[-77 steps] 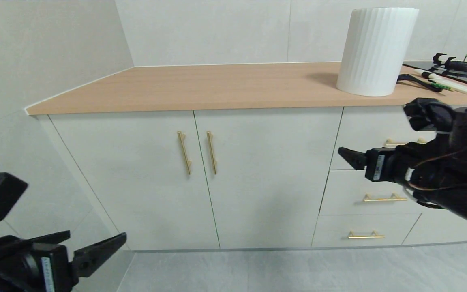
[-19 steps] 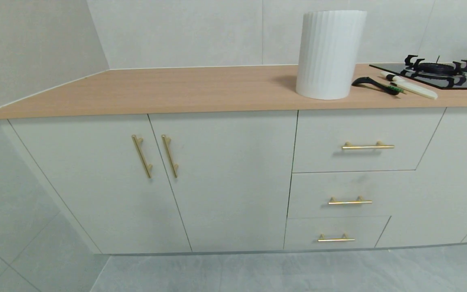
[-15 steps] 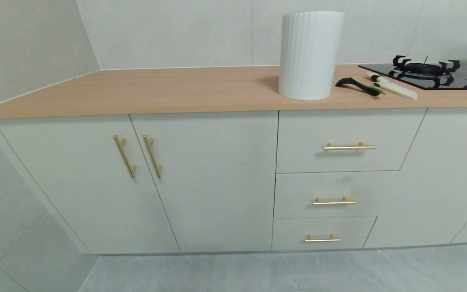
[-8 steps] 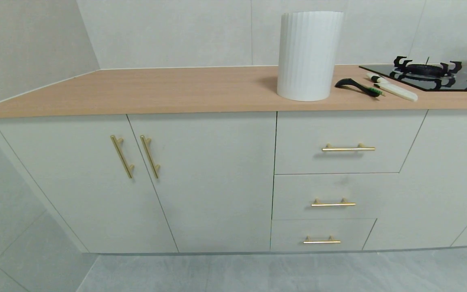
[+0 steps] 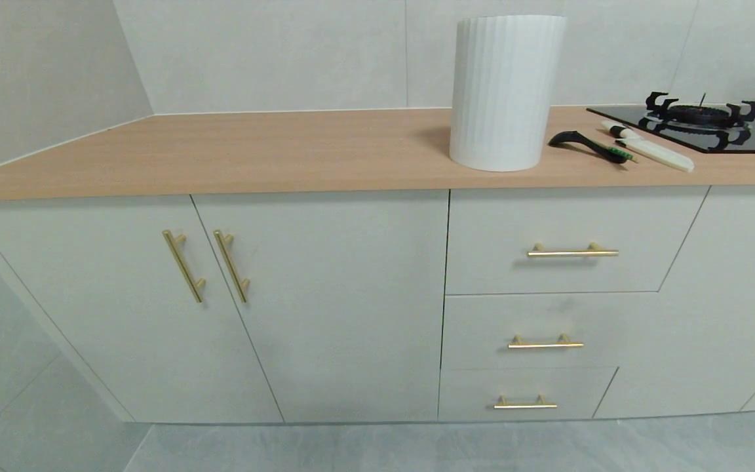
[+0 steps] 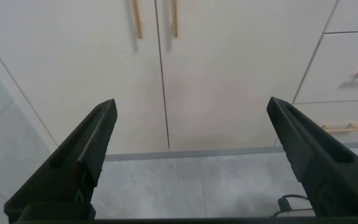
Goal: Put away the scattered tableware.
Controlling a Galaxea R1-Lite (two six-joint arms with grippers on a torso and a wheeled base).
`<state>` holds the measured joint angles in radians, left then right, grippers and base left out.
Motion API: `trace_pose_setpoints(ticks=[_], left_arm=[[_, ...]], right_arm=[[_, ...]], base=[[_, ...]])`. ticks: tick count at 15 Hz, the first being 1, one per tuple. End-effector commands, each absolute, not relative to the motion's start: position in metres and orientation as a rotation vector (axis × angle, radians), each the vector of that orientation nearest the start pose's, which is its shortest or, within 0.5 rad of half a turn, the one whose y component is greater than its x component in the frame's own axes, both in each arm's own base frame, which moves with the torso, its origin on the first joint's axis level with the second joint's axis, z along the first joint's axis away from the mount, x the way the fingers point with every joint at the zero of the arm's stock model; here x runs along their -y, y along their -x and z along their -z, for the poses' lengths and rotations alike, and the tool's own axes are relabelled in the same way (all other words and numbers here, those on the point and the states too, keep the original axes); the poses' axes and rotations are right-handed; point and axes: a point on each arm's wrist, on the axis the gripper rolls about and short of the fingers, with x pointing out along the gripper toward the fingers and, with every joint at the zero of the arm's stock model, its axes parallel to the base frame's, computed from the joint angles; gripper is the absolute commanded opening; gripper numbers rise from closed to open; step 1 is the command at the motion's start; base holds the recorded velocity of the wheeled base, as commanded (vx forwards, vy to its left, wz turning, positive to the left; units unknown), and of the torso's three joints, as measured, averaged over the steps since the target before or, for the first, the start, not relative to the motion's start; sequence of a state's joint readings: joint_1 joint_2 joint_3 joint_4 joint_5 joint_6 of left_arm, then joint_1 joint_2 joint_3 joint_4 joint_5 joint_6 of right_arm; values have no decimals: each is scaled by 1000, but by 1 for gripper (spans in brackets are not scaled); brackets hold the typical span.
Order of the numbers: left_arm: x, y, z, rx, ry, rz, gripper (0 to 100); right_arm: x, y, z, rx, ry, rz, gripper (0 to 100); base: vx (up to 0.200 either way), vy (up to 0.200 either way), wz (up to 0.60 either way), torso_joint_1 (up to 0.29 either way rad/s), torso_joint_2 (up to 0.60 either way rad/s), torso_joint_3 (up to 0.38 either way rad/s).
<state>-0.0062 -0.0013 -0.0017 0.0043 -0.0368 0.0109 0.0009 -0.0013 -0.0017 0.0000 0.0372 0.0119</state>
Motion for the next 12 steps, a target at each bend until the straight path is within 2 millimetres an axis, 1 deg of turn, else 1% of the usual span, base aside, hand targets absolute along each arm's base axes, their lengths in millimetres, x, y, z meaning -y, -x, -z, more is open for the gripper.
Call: trace_pose_setpoints(ticks=[1,10,11,12], left_arm=[[1,23,-75,-3,-11,43,100],[1,23,-75,-3,-12,43,100],[1,23,-75,-3,-12,45,100],[1,23,-75,-3,-11,45,100]], right_arm=[[-1,23,-76,1,-11,-38,100],[-1,23,-78,14,-9,-38,100],[-1,32,-114,126,-46,-61,100],[-1,29,-119,87,-45,-77,100]], base=[[0,0,0,0,0,0],[0,0,0,0,0,0],[0,0,0,0,0,0],[0,0,0,0,0,0]])
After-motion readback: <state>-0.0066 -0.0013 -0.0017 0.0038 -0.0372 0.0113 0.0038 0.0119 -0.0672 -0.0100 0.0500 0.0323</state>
